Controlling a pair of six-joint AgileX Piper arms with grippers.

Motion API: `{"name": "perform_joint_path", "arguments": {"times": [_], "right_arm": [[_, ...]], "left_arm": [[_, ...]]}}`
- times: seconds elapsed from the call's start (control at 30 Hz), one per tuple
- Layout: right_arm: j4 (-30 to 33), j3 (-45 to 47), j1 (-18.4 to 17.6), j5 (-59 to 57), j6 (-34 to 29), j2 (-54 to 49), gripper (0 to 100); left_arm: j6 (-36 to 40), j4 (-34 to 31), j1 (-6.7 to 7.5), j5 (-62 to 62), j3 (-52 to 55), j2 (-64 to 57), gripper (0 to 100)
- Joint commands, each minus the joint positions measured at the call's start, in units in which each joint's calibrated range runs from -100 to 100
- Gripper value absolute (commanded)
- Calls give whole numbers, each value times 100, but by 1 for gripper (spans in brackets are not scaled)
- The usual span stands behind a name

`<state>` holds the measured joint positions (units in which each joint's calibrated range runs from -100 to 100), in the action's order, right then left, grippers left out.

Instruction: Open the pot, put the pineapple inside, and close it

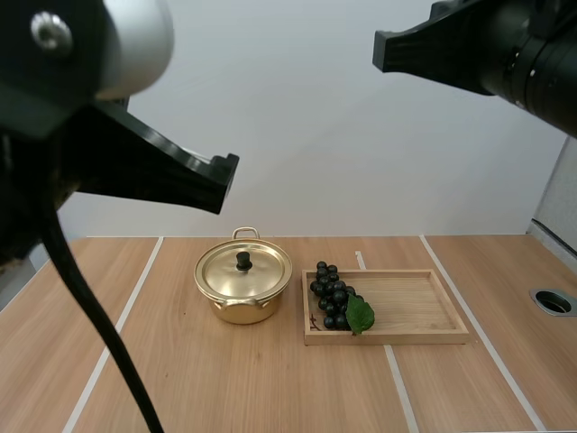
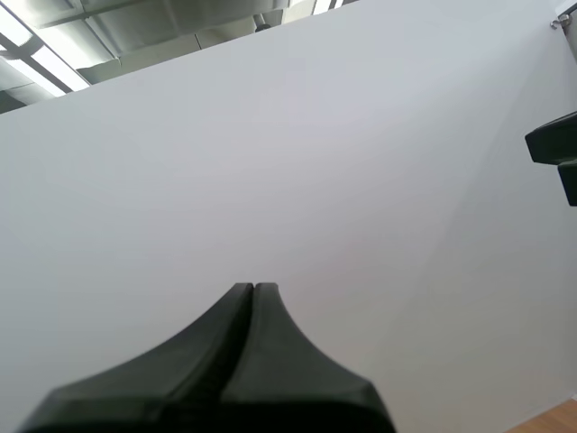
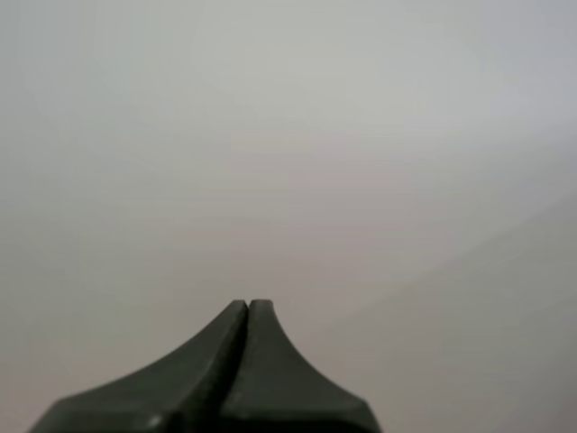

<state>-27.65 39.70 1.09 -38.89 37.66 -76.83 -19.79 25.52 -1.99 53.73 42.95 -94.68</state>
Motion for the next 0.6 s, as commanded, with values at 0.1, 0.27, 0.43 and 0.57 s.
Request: {"name": "perform_joint_path", "arguments": {"times": [0.1, 0.27, 0.43, 0.57], "right_arm": [[1337, 632, -433, 1293, -379, -590, 0], [1747, 1282, -498, 1434, -647, -807, 0], [2448, 2137, -523, 1434, -635, -1064, 0], [2462, 2835, -413, 2076, -669, -1246, 0]], "left_arm": [[624, -178, 20, -245, 297, -50, 0], [726, -74, 20, -1158, 1311, -50, 0], [739, 33, 97, -2064, 2243, -50, 0], [739, 33, 372, -2893, 2854, -68, 0]]}}
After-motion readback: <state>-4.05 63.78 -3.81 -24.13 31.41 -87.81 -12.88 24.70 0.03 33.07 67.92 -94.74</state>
